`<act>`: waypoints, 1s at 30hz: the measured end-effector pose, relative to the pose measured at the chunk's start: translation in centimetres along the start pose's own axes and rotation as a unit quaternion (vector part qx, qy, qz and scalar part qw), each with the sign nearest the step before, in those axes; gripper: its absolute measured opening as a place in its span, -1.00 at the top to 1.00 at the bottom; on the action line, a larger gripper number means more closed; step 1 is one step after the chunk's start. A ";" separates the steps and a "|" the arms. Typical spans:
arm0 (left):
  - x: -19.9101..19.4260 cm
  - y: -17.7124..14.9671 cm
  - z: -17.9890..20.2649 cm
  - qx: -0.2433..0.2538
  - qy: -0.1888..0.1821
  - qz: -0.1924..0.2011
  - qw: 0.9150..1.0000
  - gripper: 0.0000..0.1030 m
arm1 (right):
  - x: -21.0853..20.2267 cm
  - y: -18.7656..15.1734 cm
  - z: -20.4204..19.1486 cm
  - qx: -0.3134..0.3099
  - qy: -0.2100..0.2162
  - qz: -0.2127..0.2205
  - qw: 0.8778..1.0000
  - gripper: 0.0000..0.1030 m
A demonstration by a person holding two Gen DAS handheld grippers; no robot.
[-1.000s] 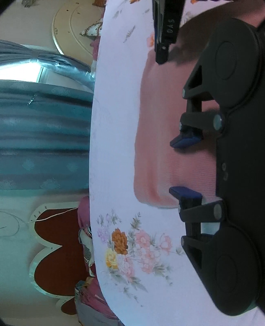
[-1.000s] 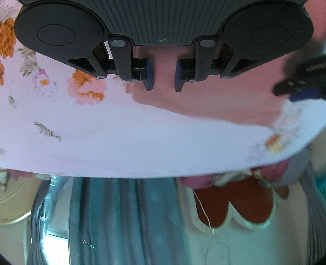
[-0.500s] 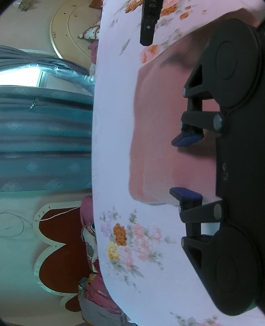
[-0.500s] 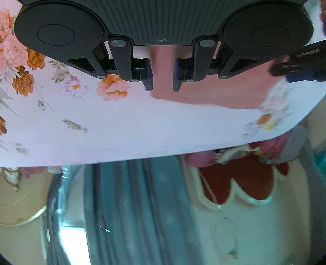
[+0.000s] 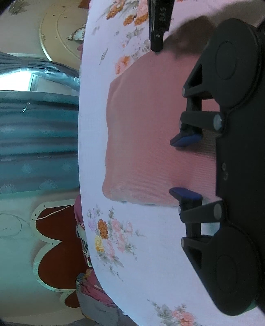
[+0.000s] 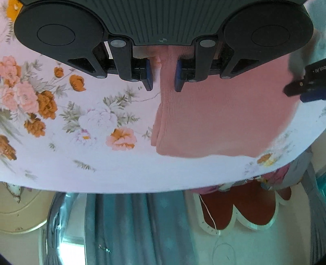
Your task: Fold small clothes
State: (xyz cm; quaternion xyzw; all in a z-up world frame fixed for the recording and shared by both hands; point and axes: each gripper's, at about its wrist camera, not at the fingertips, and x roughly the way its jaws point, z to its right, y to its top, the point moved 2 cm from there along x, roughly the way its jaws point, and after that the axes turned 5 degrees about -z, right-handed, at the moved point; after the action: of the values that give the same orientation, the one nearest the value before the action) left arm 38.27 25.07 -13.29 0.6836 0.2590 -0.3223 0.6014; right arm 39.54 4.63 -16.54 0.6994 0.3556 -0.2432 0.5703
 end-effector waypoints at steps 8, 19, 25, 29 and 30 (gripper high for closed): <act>0.2 -3.5 -0.3 -0.009 -0.003 -0.030 0.999 0.00 | -1.6 -3.7 0.1 -0.022 -0.015 -0.026 0.999 0.59; -1.2 -3.3 -0.4 -0.044 0.007 -0.043 0.998 -0.33 | -1.9 -4.1 0.0 -0.009 0.013 -0.046 0.999 0.59; -4.7 -3.6 0.9 -0.051 0.022 -0.021 0.998 -0.83 | -5.6 -4.4 0.2 0.005 0.041 -0.028 0.999 0.57; -7.9 -4.3 2.4 -0.051 0.027 -0.010 0.998 -0.99 | -8.8 -5.2 0.1 0.001 0.052 -0.003 0.999 -0.53; -8.6 -4.4 2.7 -0.050 0.028 -0.006 0.998 -0.99 | -9.9 -5.5 0.0 -0.008 0.057 0.006 0.998 -0.53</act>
State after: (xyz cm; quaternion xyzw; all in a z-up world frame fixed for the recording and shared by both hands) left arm 29.00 23.36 -9.92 0.6601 0.2958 -0.2936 0.6250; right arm 29.04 2.98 -12.56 0.7096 0.3849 -0.1969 0.5564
